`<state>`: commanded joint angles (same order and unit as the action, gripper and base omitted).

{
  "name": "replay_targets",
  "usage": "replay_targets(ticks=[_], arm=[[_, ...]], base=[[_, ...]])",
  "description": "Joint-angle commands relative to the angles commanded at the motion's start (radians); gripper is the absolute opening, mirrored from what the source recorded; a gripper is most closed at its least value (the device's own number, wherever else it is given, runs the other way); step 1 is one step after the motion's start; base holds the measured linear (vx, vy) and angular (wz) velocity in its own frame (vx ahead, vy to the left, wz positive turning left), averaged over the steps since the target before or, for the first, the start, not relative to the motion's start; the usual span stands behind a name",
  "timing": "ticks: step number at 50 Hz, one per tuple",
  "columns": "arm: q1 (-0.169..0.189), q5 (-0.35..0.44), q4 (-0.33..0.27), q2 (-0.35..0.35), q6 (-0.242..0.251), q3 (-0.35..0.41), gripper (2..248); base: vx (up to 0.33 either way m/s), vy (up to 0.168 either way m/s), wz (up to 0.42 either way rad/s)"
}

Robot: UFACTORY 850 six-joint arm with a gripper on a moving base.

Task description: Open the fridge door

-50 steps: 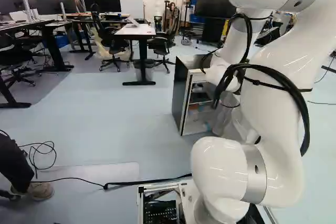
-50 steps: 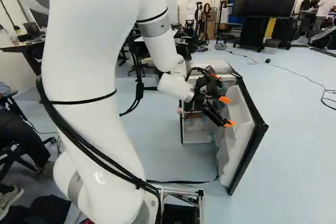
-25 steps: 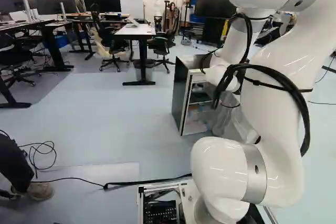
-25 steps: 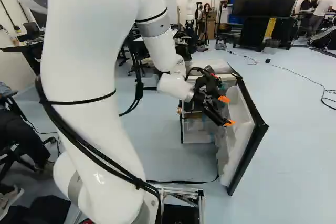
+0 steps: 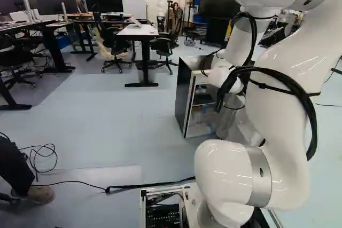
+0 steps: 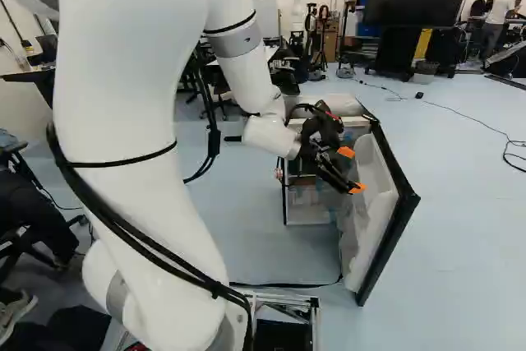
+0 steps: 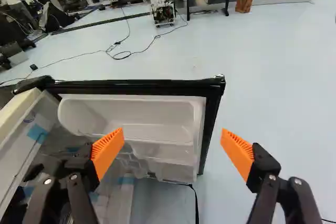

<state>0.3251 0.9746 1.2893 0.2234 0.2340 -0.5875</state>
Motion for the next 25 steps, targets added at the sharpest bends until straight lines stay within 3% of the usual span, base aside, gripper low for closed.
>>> replay_targets(ticks=[25], arm=[[-0.038,-0.012,-0.152,-0.059,-0.028,0.059,247]], base=[[0.0,0.0,0.0]])
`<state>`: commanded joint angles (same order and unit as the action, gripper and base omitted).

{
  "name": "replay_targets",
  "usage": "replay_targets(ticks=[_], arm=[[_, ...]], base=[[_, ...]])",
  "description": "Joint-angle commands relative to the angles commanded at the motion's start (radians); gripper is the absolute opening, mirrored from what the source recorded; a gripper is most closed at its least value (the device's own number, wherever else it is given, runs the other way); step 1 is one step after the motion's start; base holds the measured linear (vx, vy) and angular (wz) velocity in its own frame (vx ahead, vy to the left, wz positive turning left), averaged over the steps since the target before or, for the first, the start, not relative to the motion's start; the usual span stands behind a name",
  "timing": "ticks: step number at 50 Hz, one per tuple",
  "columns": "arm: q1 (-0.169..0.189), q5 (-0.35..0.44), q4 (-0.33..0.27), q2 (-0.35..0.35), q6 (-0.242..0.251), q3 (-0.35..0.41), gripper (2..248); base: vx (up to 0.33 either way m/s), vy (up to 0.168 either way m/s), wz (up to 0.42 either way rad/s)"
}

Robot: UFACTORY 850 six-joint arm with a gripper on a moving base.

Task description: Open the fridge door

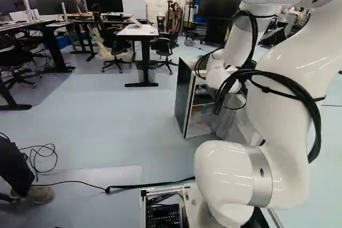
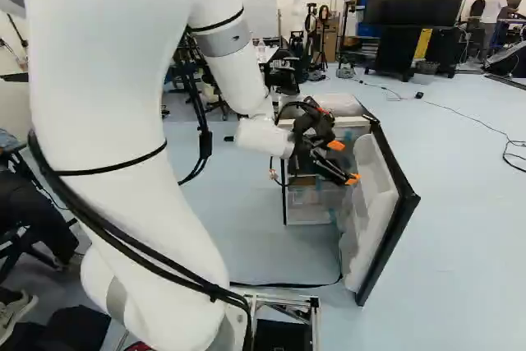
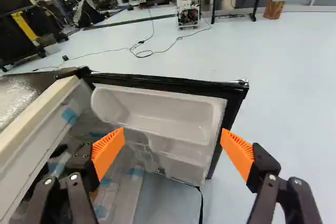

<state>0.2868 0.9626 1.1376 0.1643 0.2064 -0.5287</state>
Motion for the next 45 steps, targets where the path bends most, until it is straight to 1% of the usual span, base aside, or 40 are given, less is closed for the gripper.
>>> replay_targets(ticks=[12,23,45], arm=[[-0.025,-0.008,-0.098,-0.038,-0.018,0.038,247],[-0.051,-0.016,-0.201,-0.078,-0.037,0.078,247],[-0.114,-0.036,-0.452,-0.176,-0.082,0.175,247]], base=[[0.0,0.0,0.0],[0.0,0.0,0.0],[0.0,0.0,0.0]])
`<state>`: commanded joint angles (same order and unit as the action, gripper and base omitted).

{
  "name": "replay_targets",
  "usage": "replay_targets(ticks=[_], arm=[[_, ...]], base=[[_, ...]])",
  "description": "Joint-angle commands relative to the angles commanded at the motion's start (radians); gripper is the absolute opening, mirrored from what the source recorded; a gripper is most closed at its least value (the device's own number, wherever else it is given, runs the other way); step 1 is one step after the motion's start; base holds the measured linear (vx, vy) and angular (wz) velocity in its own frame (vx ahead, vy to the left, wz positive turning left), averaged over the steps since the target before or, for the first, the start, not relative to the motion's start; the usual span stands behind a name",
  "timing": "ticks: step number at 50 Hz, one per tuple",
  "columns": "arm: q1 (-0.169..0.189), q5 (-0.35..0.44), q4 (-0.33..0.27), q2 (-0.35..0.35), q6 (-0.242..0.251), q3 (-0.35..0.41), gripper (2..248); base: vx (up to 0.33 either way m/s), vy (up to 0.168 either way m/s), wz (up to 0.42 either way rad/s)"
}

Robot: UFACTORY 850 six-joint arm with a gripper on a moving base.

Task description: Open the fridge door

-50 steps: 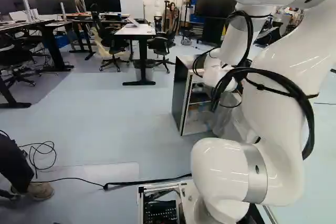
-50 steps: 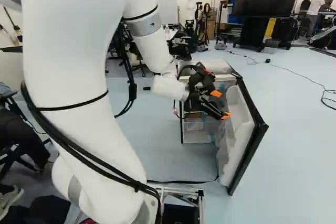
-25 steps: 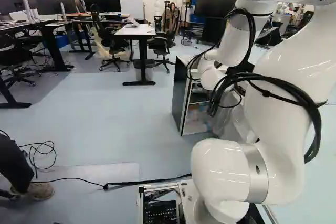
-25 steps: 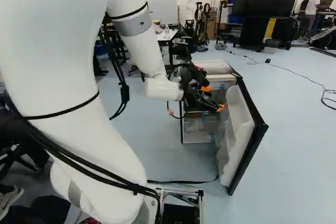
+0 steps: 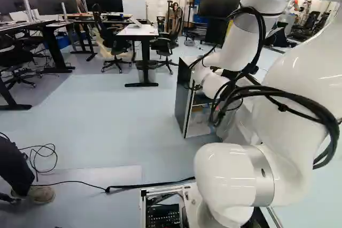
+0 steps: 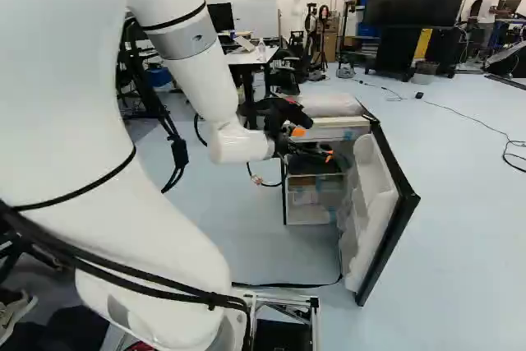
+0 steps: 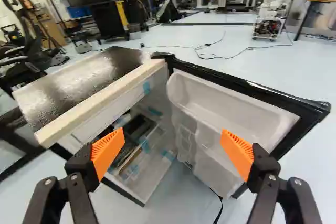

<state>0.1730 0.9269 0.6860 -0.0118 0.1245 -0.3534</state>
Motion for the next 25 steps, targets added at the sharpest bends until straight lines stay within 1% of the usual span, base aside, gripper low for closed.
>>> replay_targets(ticks=[13,25], arm=[[-0.038,-0.012,-0.152,-0.059,-0.027,0.059,247],[-0.069,-0.022,-0.275,-0.107,-0.05,0.107,247]], base=[[0.0,0.0,0.0],[0.0,0.0,0.0]])
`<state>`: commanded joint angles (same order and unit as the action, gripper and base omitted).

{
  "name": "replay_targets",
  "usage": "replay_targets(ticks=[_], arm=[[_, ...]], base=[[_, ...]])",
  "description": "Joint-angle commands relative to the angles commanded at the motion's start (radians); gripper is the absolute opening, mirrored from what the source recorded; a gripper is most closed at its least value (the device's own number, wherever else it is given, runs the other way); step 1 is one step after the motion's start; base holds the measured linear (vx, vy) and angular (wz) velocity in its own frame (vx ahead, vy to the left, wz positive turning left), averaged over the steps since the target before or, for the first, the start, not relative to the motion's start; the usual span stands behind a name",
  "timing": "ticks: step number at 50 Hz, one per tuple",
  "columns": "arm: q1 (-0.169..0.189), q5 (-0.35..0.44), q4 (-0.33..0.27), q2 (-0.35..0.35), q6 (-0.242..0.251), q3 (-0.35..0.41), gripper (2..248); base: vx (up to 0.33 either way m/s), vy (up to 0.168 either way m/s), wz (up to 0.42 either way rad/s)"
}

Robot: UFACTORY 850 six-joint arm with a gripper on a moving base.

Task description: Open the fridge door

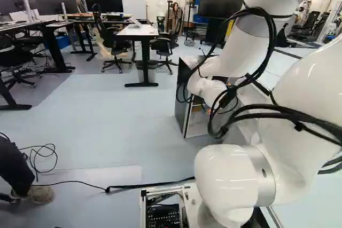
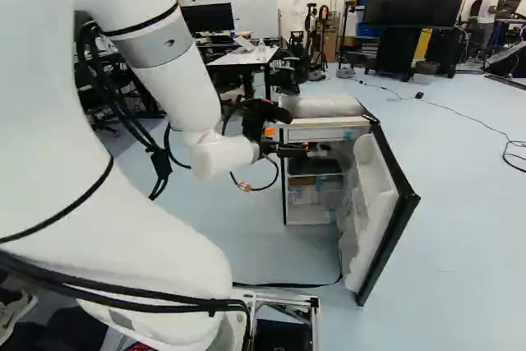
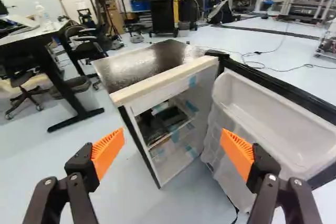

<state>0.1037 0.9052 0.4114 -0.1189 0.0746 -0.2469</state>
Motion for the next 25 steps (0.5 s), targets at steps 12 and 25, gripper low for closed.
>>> replay_targets(ticks=[12,25], arm=[[-0.027,-0.008,-0.107,-0.042,-0.019,0.042,247],[-0.052,-0.016,-0.206,-0.08,-0.037,0.08,247]], base=[[0.0,0.0,0.0],[0.0,0.0,0.0]])
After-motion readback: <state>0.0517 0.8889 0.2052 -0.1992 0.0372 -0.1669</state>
